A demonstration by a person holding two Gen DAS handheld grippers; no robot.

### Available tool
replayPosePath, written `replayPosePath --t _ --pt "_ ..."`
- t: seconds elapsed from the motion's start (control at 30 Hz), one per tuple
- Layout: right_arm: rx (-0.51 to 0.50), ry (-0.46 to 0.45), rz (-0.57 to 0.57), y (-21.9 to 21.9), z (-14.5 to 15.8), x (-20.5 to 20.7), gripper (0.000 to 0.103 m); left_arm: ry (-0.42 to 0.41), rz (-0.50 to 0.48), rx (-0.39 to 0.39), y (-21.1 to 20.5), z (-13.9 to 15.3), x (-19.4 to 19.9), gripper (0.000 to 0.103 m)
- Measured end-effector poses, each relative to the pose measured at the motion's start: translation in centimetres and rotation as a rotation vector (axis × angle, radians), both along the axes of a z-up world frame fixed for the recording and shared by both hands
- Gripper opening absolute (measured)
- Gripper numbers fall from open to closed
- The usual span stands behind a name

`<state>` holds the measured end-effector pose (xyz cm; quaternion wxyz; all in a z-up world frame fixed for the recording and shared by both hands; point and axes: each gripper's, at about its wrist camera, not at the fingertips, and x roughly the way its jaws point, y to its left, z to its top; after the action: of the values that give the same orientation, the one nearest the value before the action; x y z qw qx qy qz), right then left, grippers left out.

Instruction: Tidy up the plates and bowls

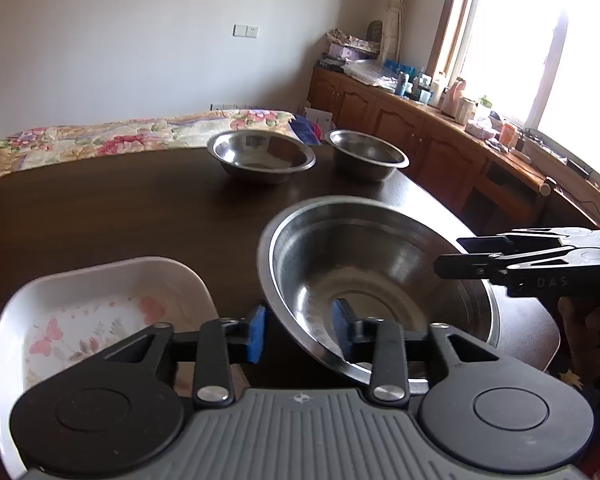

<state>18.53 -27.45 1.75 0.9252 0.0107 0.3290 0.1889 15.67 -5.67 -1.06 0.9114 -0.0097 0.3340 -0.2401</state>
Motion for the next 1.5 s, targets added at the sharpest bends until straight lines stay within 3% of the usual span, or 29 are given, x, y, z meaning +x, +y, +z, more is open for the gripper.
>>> replayPosePath --t 0.03,0.07,0.2,0.7,1.5 --pt "0.000 -0.002 -0.001 -0.1 0.2 0.0 0.052 -0.005 0.005 -0.001 0.2 0.2 0.1 0.068" --pt "0.003 -0.007 -0.001 -0.3 0.4 0.0 0.053 -0.011 0.009 -0.004 0.4 0.4 0.2 0.070" --pt "-0.002 -0.034 -0.014 -1.4 1.5 0.1 0.053 -0.039 0.023 -0.003 0.8 1.5 0.8 0.074" --pt "-0.052 -0.117 0.013 -1.7 4.5 4.1 0.053 -0.083 0.031 0.027 -0.2 4.2 6.0 0.075" --pt "-0.059 -0.073 0.099 0.7 3.3 14.3 0.053 -0.007 0.060 0.122 -2.4 2.5 17.5 0.075"
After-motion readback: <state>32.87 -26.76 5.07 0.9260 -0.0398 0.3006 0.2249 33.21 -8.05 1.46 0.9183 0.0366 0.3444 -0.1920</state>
